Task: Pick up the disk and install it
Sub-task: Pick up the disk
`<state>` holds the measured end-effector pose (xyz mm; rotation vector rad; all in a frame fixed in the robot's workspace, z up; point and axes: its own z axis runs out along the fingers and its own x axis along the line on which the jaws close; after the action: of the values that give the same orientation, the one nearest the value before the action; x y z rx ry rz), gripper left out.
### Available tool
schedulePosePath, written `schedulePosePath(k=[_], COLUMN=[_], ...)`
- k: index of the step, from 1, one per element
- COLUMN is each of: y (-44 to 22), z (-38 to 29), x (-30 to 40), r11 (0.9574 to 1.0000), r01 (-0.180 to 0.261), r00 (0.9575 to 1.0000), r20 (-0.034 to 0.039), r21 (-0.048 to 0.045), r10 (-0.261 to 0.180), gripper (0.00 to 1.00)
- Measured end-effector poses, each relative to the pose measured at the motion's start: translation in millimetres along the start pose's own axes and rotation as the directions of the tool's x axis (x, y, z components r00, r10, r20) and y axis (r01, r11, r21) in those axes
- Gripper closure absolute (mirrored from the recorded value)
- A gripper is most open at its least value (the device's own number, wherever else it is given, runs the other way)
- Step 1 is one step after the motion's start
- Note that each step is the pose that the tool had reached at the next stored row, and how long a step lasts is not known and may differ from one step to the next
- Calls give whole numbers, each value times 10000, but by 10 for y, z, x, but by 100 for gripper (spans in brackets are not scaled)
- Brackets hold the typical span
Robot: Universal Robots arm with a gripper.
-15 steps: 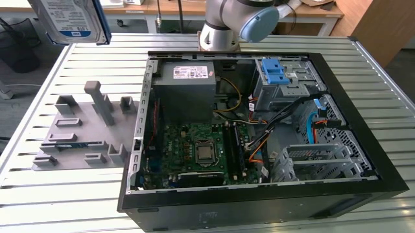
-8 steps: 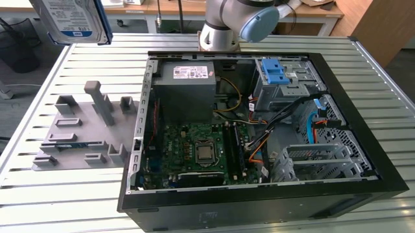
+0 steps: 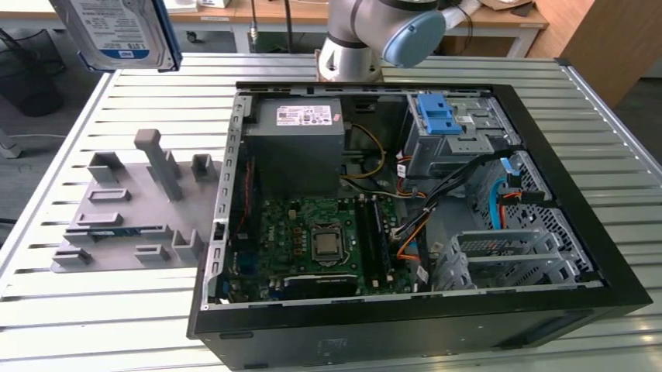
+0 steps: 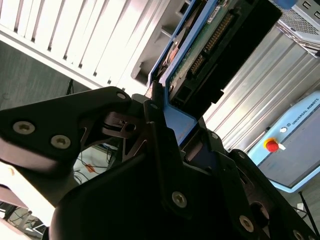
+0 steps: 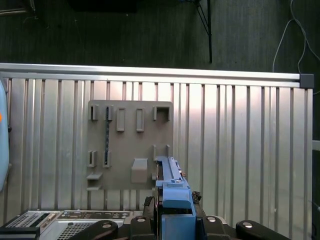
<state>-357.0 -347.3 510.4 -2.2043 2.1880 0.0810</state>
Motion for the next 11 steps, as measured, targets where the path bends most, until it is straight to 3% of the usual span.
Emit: schedulePosePath(k=[11], y=[-37], z=[0], x=[0], r11=[10000], r01=[-1], r00=[10000], r20=[1], r21=[1], r10=[1], gripper=[64])
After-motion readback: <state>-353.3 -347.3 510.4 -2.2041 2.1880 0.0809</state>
